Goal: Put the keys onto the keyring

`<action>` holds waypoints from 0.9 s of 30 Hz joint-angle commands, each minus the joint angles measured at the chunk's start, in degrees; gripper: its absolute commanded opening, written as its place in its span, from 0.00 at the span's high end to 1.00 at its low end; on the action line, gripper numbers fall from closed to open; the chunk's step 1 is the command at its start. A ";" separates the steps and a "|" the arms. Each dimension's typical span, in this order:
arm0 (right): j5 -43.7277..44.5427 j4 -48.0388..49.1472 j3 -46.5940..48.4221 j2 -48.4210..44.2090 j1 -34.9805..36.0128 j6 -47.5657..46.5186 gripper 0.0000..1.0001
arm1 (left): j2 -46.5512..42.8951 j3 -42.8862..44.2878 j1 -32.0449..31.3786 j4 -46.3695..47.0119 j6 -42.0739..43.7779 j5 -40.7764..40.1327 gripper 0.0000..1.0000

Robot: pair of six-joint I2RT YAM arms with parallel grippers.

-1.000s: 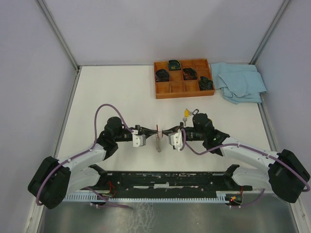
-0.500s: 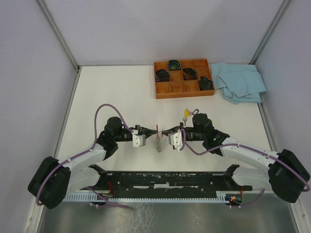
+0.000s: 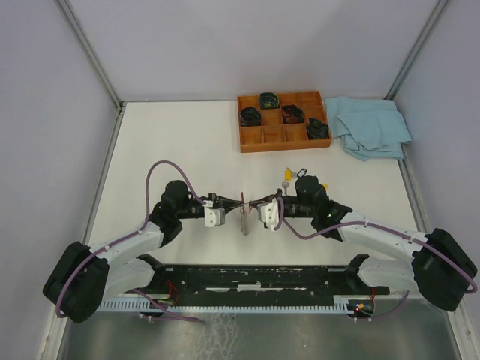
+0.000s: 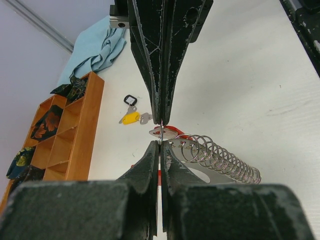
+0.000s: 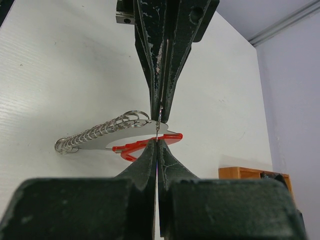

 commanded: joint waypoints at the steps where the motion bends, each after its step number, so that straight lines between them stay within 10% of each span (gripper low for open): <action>1: -0.26 6.74 1.95 0.10 1.13 2.07 0.99 | -0.25 2.15 -0.41 2.65 0.00 0.51 0.97; 27: 0.27 7.13 0.98 -2.21 2.00 0.38 0.99 | -1.37 3.17 -1.25 -0.56 -1.80 -4.62 0.97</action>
